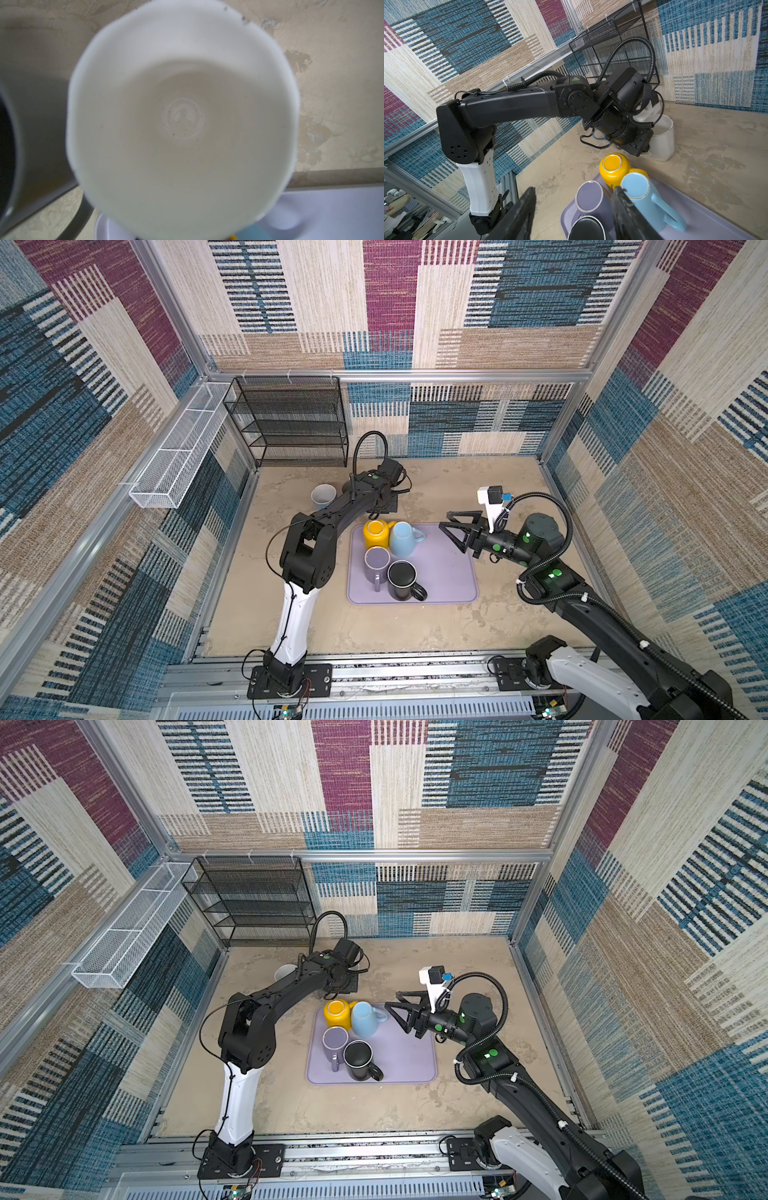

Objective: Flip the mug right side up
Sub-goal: 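Lower the upright white mug onto the table beside the grey mug with the left gripper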

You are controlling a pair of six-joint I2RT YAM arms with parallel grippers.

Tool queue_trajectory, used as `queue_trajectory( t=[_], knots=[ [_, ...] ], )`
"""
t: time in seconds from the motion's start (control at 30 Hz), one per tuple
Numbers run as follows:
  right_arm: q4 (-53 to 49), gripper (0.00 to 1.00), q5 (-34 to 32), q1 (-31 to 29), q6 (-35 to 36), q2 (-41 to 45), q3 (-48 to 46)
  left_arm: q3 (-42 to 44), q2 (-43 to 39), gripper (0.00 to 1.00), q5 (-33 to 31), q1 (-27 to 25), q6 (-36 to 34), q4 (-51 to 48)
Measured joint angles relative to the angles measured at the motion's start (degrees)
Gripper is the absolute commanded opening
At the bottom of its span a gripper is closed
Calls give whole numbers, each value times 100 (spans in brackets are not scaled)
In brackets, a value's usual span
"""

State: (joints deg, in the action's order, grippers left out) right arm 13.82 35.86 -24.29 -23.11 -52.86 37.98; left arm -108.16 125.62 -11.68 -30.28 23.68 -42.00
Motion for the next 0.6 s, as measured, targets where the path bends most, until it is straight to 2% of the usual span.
queue_trajectory(
  t=[0.37, 0.6],
  knots=[
    [-2, 61, 2, 0, 0, -24, 22, -4, 0, 22, -13, 0, 0, 17],
    [0, 61, 2, 0, 0, -31, 22, -15, 0, 30, -17, 0, 0, 28]
  ],
)
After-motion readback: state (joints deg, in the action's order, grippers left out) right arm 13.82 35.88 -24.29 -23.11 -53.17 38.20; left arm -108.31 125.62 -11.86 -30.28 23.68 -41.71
